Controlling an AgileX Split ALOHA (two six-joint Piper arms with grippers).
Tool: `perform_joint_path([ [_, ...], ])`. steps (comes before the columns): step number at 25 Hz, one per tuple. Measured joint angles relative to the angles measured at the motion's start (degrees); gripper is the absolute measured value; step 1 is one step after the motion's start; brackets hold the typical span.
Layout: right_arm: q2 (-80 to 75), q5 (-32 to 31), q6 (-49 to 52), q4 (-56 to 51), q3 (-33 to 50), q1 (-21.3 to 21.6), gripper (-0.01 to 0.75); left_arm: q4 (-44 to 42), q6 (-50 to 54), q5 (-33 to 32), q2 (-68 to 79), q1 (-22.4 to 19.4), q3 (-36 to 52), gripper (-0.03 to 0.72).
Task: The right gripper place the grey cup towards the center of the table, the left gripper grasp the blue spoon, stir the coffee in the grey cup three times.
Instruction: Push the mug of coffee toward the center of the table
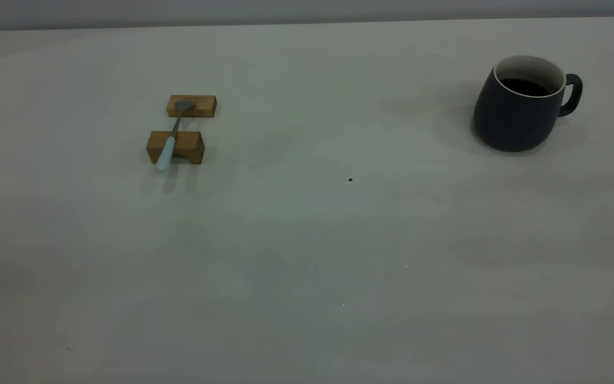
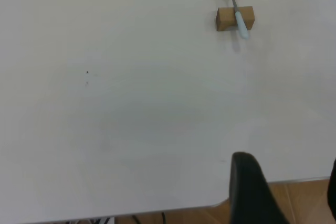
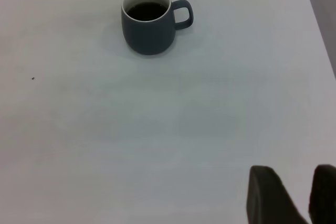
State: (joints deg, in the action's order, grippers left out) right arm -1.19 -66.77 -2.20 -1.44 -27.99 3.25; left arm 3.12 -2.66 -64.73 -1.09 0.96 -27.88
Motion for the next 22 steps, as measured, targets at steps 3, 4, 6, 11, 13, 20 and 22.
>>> perform_joint_path([
  [3,0.0,0.0,0.4,-1.1,0.0,0.0,0.238,0.0,0.0,0.0,0.0,0.0,0.0,0.432],
  [4,0.0,0.1,0.5,-1.6,0.0,0.0,0.238,0.0,0.0,0.0,0.0,0.0,0.0,0.432],
  [6,0.0,0.4,0.6,-2.3,0.0,0.0,0.239,0.0,0.0,0.0,0.0,0.0,0.0,0.432],
  [11,-3.9,0.7,0.6,-3.1,-0.9,0.0,0.351,0.0,0.0,0.0,0.0,0.0,0.0,0.432],
  [13,-8.3,1.8,0.2,-3.1,-2.5,0.0,0.455,0.0,0.0,0.0,0.0,0.0,0.0,0.432],
  [20,-31.7,12.9,-8.1,-0.7,-9.8,0.0,0.724,0.0,0.0,0.0,0.0,0.0,0.0,0.432],
  [22,-39.0,15.7,-10.4,-0.5,-11.5,0.0,0.728,0.0,0.0,0.0,0.0,0.0,0.0,0.432],
])
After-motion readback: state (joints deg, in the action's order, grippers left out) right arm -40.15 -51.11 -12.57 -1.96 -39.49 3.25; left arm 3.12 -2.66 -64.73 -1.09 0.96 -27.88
